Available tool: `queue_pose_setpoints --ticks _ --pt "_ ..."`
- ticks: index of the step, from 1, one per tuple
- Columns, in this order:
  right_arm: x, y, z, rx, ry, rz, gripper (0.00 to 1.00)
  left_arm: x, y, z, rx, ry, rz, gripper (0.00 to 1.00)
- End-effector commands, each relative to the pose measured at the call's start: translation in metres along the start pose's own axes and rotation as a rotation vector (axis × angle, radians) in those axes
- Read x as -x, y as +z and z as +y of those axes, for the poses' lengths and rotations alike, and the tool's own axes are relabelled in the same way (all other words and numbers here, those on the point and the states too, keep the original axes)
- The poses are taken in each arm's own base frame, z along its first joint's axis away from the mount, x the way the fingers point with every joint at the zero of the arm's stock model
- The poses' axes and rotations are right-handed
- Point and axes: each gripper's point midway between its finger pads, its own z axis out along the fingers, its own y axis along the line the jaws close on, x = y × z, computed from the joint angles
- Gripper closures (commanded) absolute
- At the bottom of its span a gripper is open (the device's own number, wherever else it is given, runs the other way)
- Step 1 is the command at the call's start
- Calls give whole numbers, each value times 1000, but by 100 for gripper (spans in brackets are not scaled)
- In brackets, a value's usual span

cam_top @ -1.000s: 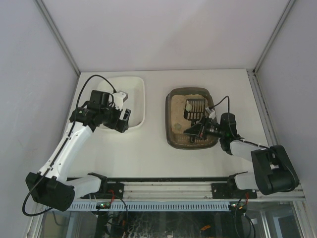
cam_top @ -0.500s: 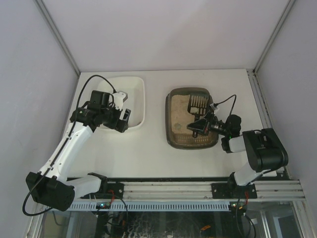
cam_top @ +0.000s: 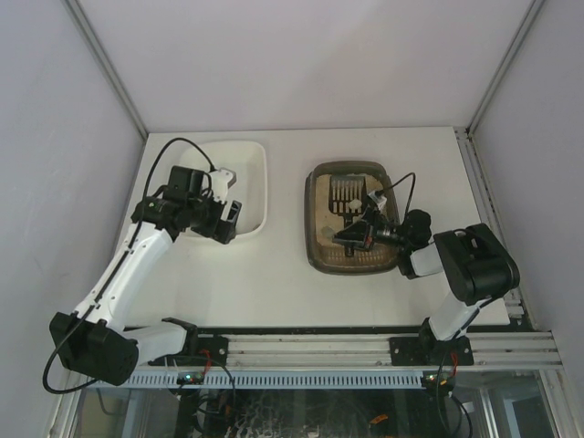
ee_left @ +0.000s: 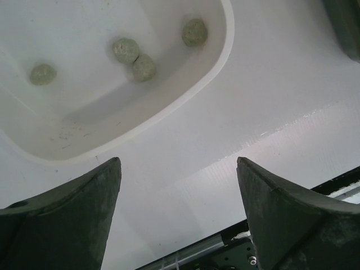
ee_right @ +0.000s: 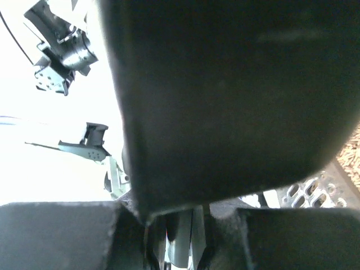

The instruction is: Clean the litter box

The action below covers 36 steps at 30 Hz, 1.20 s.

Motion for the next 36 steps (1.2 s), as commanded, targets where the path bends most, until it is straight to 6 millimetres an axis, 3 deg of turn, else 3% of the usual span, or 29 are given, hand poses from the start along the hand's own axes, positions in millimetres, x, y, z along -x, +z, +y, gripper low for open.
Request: queue_pose_setpoints --ticks 1,3,9,12,16,19,21,23,25,27,31,36 --pt "12 -5 17 51 -77 -23 100 0 4 4 11 7 3 12" --pt "20 -9 19 62 -70 -44 100 1 4 5 13 11 4 12" --pt "6 6 -3 -43 -45 10 100 12 -7 23 81 -18 -44 12" --pt "4 13 -1 -67 -56 33 100 16 -14 34 66 -95 -56 12" --pt "4 15 13 -27 -85 42 100 33 -38 25 -193 -260 -153 12" --pt "-11 25 21 -29 -145 104 100 37 -53 22 -310 -346 -199 13" --pt "-8 22 18 -55 -150 83 100 32 -53 24 -298 -356 -195 13" --pt "9 10 11 -65 -133 31 100 29 -51 25 -282 -355 -208 13" --pt "21 2 18 -22 -138 -2 100 30 -54 25 -268 -345 -237 13" --pt "14 8 23 -8 -156 29 100 32 -58 24 -256 -336 -254 12" --pt "-6 26 10 -118 -212 112 100 29 -57 28 -228 -332 -255 12" --pt "15 24 16 -158 -183 64 100 27 -57 60 -36 -325 -267 12"
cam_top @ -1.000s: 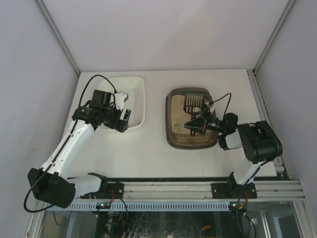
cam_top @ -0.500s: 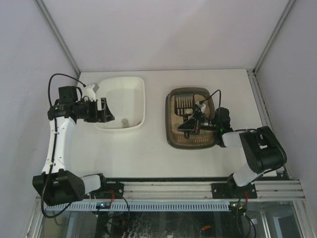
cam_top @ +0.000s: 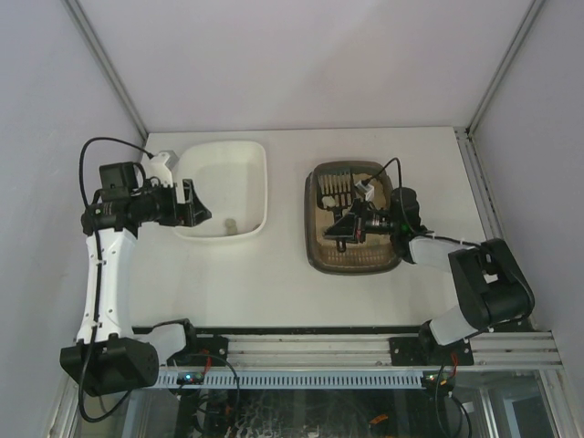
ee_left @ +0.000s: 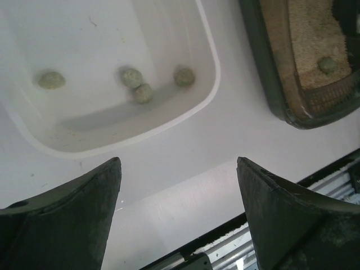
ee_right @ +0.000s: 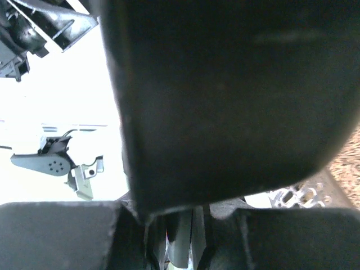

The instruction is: Clean the litter box

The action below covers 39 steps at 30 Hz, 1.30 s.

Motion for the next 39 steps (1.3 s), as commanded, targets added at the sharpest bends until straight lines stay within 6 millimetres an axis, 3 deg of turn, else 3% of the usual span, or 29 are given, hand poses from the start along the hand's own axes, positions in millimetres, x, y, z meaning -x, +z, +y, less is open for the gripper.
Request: queue_pose_setpoints --ticks 1,8,14,16,21,26,31,39 --pt "29 -4 7 -56 -60 -49 100 9 -3 29 165 19 -52 12" --pt "36 32 2 -197 -40 77 100 13 -11 55 227 -89 -54 13" --pt "48 86 10 -296 -63 179 100 9 -19 73 302 -121 -50 14" --pt "60 107 22 -361 -156 177 100 8 -22 77 322 -128 -49 14" --pt "59 150 23 -664 -442 241 100 15 -38 91 423 -149 -119 14" --pt "66 165 14 -1015 -780 223 100 29 -64 99 537 -135 -227 14" --pt "71 176 9 -1198 -1055 190 100 24 -60 96 512 -144 -225 14" --pt "88 181 12 -1261 -1149 98 100 20 -57 96 498 -147 -209 14"
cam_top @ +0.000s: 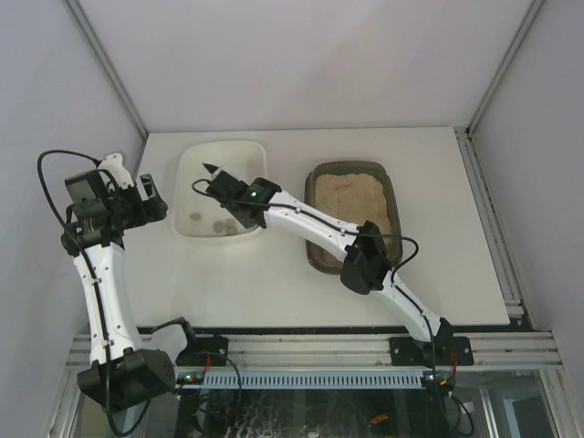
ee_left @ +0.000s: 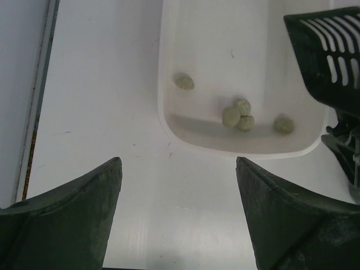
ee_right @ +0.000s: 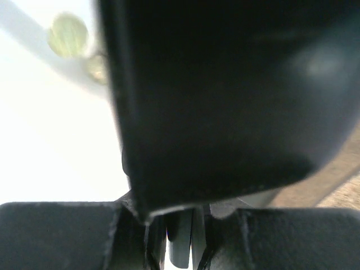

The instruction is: Clean the litter box

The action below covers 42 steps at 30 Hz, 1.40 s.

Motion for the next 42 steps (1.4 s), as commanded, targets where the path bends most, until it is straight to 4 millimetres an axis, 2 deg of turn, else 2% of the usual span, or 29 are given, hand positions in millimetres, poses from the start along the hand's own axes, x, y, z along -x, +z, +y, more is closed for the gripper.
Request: queue_pose_setpoints --ticks 1,3,5,9,12,15,17,20,23,25,27,29,31,35,42 --pt "30 -16 -49 -169 -9 -106 100 1 2 -1 -10 -15 -14 14" --pt "38 -23 -52 -177 -6 -141 100 -1 3 -5 -34 -13 -5 14" --pt "49 -38 -55 -162 19 -184 100 -4 2 -13 -85 -13 5 15" --pt "59 -86 -64 -31 153 -255 100 -4 -1 -31 -180 -16 -4 15" --pt "37 -126 -75 173 294 -237 100 -8 2 -45 -198 80 39 17" --pt "-8 -147 -85 358 469 -123 100 -14 5 -76 -232 269 57 17" --pt "-43 -153 -97 446 610 -23 100 -9 8 -108 -312 333 31 17" --pt "-96 -154 -105 563 861 156 100 3 14 -159 -458 401 31 16" --pt "-146 -147 -111 615 1051 355 100 2 26 -213 -607 420 102 16" --pt "-167 -144 -112 612 1093 460 100 -3 38 -244 -692 404 151 16" --pt "-182 -142 -115 595 1132 533 100 -2 51 -267 -738 373 168 15" --pt "-191 -138 -115 588 1185 574 100 2 64 -285 -757 348 172 13" --pt "-198 -135 -112 595 1222 634 100 11 75 -301 -767 327 160 1" --pt "-203 -134 -106 633 1255 713 100 27 91 -333 -805 265 119 0" --pt "-204 -126 -94 673 1282 801 100 40 122 -382 -893 151 98 0"
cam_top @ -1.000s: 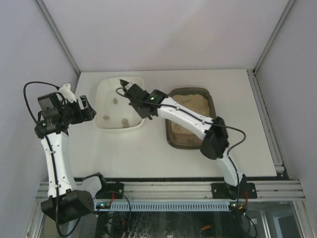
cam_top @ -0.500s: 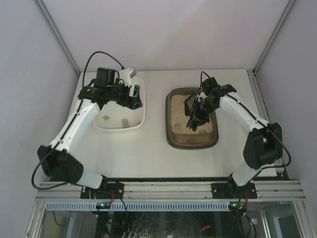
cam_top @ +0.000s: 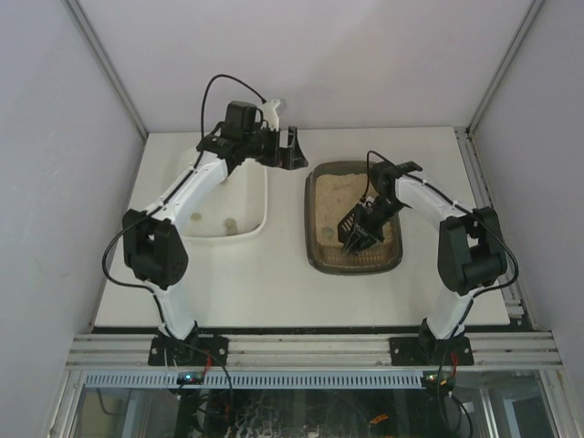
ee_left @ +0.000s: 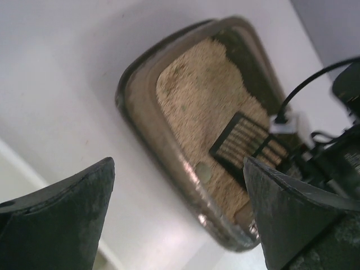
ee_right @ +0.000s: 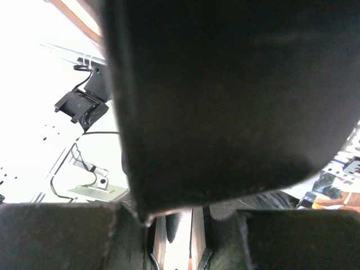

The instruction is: Clean the litter box

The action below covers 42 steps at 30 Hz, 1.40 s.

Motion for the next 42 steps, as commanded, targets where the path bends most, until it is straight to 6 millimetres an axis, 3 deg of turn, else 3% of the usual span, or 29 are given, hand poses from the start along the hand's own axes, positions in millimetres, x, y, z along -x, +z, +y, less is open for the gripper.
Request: queue_pose_setpoints --ticks 1,9,20,27,32,42 --pt "-6 3 10 33 47 65 100 48 23 -24 -123 -69 -136 0" --pt "-21 7 10 23 134 166 100 47 54 -34 -235 -164 -141 0" --pt "-28 16 28 10 190 267 100 32 57 -38 -265 -162 -108 0" --pt "-10 23 49 0 176 287 100 21 53 -39 -275 -155 -88 0" --pt "6 34 53 15 156 270 100 14 49 -37 -281 -159 -74 0" --pt "41 29 50 185 -7 -17 100 4 46 -27 -272 -167 -48 0"
